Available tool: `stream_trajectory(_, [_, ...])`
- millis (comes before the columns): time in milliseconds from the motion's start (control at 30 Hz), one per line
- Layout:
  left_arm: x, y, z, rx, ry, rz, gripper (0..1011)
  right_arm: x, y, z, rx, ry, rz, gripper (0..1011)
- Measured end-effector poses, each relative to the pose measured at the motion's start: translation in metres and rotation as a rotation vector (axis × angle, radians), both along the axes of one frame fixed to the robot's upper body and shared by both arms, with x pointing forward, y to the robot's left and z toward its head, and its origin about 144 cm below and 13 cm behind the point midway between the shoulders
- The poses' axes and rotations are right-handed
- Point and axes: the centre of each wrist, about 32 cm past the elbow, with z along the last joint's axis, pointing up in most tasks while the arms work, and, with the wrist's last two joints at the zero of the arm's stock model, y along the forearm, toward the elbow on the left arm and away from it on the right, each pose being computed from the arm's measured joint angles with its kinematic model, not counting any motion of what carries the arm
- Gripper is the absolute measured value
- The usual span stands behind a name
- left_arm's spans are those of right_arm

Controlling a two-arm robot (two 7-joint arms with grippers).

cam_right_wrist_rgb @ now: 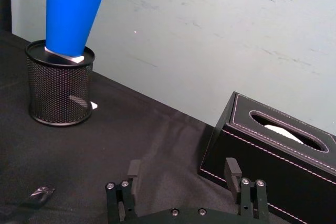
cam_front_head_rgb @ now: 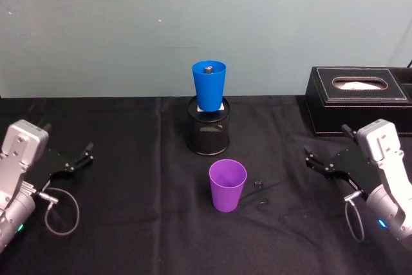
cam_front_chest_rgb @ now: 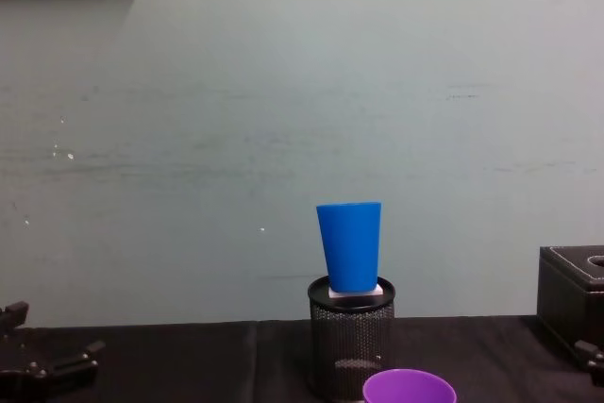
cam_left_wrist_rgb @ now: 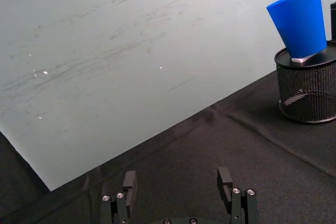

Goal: Pick up one cup with a gripper and tap it against the other cup.

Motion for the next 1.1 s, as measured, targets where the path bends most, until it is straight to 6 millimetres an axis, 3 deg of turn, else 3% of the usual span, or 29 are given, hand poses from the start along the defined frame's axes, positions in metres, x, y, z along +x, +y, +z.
stream_trajectory(700, [0.000, 0.000, 0.000, 0.000, 0.000, 0.000, 1000, -0.001, -0.002, 0.001, 0.014, -0.017, 0.005, 1003])
stream_trajectory(1100, [0.000, 0.000, 0.000, 0.000, 0.000, 0.000, 1000, -0.020, -0.014, 0.016, 0.114, -0.072, 0.084, 1003])
